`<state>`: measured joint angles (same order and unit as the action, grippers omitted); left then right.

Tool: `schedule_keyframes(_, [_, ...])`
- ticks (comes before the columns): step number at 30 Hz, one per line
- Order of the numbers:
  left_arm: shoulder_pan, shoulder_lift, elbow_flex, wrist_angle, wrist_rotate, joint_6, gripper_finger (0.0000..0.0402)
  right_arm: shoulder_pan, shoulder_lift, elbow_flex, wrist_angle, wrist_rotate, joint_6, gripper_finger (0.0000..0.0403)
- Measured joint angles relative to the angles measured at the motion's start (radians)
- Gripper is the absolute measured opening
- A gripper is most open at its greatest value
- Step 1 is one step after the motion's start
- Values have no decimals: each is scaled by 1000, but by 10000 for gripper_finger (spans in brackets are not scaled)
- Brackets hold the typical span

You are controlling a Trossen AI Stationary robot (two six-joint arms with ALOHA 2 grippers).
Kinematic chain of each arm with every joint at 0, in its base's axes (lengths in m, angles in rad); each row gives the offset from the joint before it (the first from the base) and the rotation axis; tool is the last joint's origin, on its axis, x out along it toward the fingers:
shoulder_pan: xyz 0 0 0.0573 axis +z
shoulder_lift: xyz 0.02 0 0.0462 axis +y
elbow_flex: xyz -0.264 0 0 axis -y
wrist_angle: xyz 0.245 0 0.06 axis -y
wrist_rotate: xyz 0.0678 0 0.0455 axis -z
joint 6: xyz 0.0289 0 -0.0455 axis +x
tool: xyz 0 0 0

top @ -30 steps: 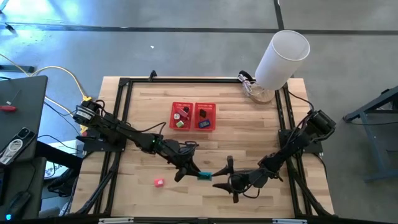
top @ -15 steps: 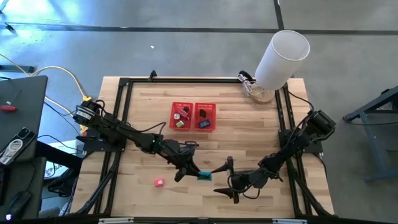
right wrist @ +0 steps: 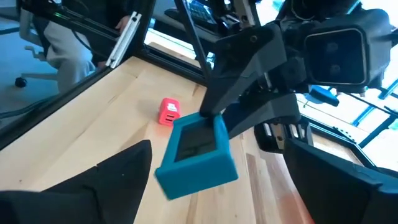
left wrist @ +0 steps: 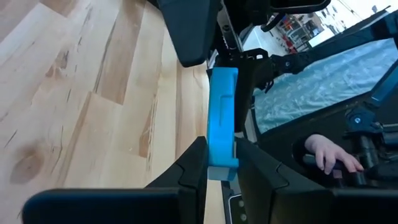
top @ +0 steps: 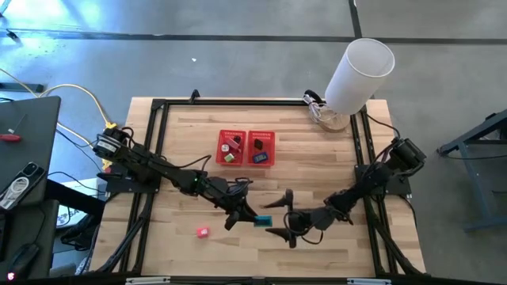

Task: Pick & Place Office items
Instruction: Put the light blue digital clock into the right red bin

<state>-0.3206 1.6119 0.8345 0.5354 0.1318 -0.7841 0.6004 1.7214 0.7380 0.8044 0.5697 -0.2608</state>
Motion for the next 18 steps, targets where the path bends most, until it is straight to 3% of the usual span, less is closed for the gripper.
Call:
schedule_keyframes(13, [32,0,0,4,35,-55,60,-3,0,0,0,-20,-107,351])
schedule_keyframes(18, [33,0,0,4,34,-55,60,-9,0,0,-12,-22,-111,321])
